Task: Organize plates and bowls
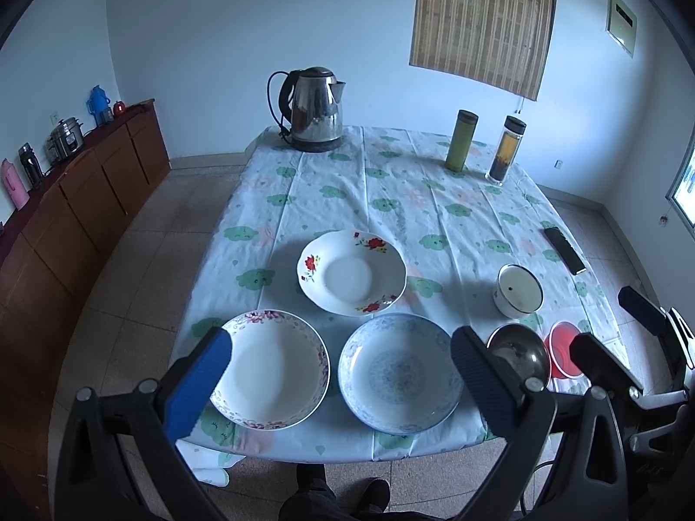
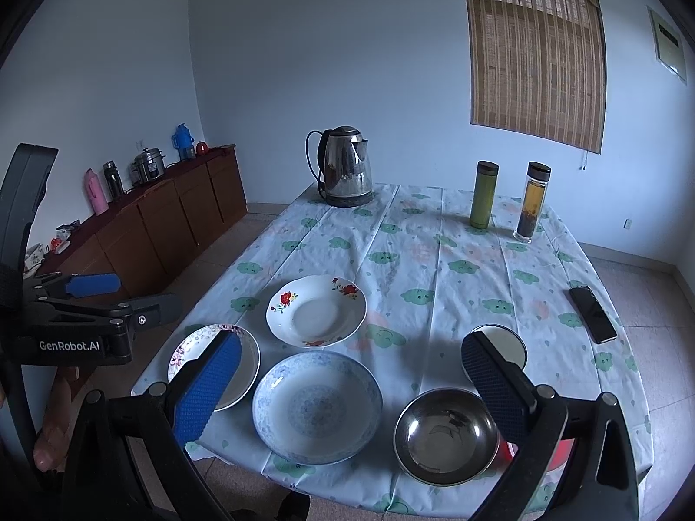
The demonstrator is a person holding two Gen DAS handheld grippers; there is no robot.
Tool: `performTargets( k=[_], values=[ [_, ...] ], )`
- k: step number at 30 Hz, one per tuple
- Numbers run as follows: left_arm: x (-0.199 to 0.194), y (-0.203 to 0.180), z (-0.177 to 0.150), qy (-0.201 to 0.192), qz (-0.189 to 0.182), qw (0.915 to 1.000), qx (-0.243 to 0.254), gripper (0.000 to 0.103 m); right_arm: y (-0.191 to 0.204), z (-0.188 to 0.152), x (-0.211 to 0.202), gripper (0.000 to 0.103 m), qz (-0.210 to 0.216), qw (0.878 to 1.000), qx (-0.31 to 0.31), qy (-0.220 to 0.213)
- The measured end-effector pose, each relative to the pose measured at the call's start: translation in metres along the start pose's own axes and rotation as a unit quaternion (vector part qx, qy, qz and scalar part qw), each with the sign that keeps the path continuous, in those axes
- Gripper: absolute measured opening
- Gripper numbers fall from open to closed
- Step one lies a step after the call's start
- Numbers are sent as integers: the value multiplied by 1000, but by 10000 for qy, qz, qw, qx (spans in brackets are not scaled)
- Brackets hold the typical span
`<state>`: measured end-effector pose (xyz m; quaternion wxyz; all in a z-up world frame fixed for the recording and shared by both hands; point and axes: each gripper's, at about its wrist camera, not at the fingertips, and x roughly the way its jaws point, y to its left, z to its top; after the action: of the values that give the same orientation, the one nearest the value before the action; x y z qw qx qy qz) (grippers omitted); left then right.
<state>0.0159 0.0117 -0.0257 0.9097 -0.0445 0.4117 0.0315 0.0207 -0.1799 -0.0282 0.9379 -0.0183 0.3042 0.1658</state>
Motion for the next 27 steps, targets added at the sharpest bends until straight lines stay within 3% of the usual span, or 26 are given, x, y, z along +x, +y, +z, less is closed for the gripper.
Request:
performTargets(
  k=[21, 27],
  values=[
    [27, 24, 5, 443, -71, 9989, -142, 102, 22, 0, 31, 102, 52, 9989, -93, 460],
    [43, 45, 6, 649, 31, 9974, -309, 102, 29, 1, 52, 102, 266, 9971, 29, 711]
  ],
)
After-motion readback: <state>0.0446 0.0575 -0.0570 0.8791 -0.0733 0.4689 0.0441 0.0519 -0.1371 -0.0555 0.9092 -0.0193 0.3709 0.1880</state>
